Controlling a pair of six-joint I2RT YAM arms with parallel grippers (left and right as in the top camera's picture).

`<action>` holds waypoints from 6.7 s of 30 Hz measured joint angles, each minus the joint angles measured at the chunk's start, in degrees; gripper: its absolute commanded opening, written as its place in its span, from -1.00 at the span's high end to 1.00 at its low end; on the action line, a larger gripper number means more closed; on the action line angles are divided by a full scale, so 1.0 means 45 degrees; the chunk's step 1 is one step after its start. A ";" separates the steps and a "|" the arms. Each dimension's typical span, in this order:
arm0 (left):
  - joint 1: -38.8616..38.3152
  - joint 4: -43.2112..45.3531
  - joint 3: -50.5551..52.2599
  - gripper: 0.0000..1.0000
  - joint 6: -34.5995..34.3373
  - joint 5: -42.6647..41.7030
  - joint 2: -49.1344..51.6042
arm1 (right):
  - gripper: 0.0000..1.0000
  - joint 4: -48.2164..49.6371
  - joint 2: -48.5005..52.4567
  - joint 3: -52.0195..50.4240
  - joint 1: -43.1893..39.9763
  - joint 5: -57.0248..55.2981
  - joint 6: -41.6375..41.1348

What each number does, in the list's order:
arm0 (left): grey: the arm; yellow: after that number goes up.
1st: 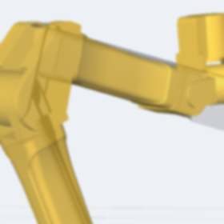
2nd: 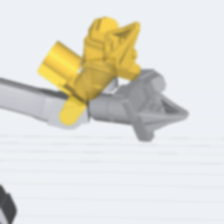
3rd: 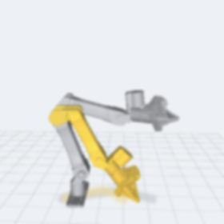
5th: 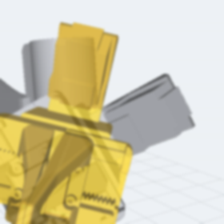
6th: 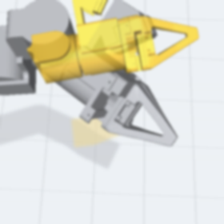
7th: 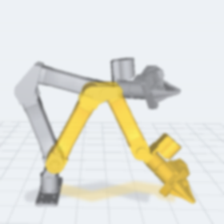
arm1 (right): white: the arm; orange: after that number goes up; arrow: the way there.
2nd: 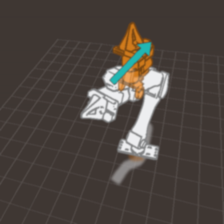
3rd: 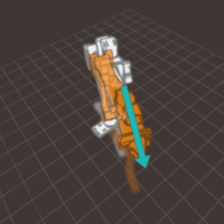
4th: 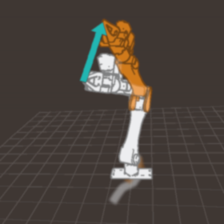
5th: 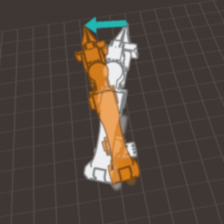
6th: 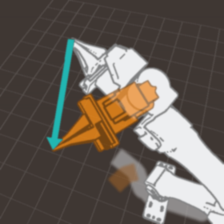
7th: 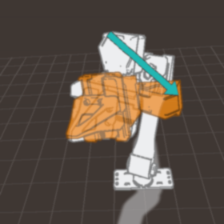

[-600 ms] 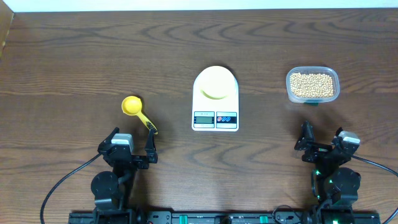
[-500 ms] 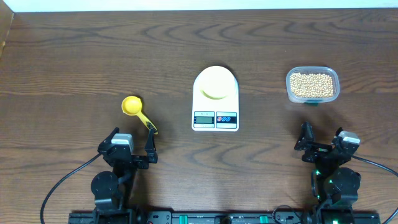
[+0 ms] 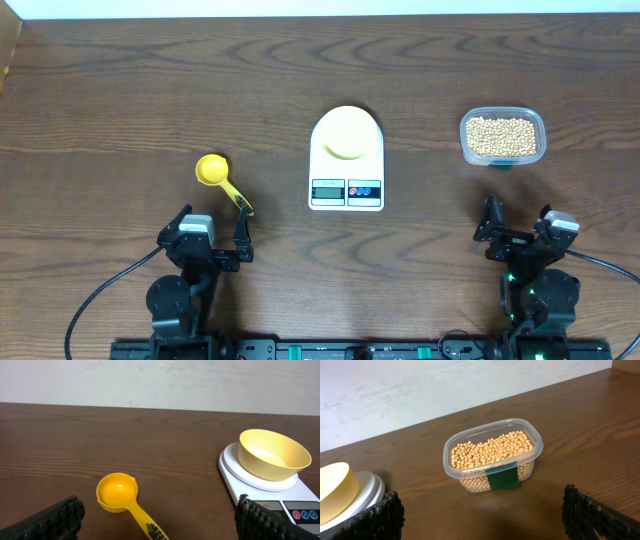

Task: Scoop item into bowl and weigh 50g on scale

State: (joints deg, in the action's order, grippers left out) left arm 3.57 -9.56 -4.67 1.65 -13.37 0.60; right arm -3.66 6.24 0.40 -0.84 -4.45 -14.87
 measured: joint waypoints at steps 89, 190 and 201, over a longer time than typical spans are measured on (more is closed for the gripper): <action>-0.0010 0.1355 -0.3861 -0.97 -0.0680 0.0257 0.2934 | -0.99 -0.0107 0.1375 0.4104 0.0000 -0.0112 0.1889; 0.1632 -0.5999 -1.4897 0.85 -0.0622 0.2778 2.4499 | -0.98 -0.7543 1.6500 1.6237 0.0850 0.7028 -0.0282; 0.1637 -0.6008 -1.4897 0.86 -0.0651 0.2380 2.4499 | -0.98 -0.7548 1.6500 1.6237 0.0850 0.6800 -0.0282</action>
State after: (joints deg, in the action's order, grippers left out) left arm 10.94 -36.60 -71.70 -1.28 -2.66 110.85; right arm -37.63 80.49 73.47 2.98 26.15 -16.14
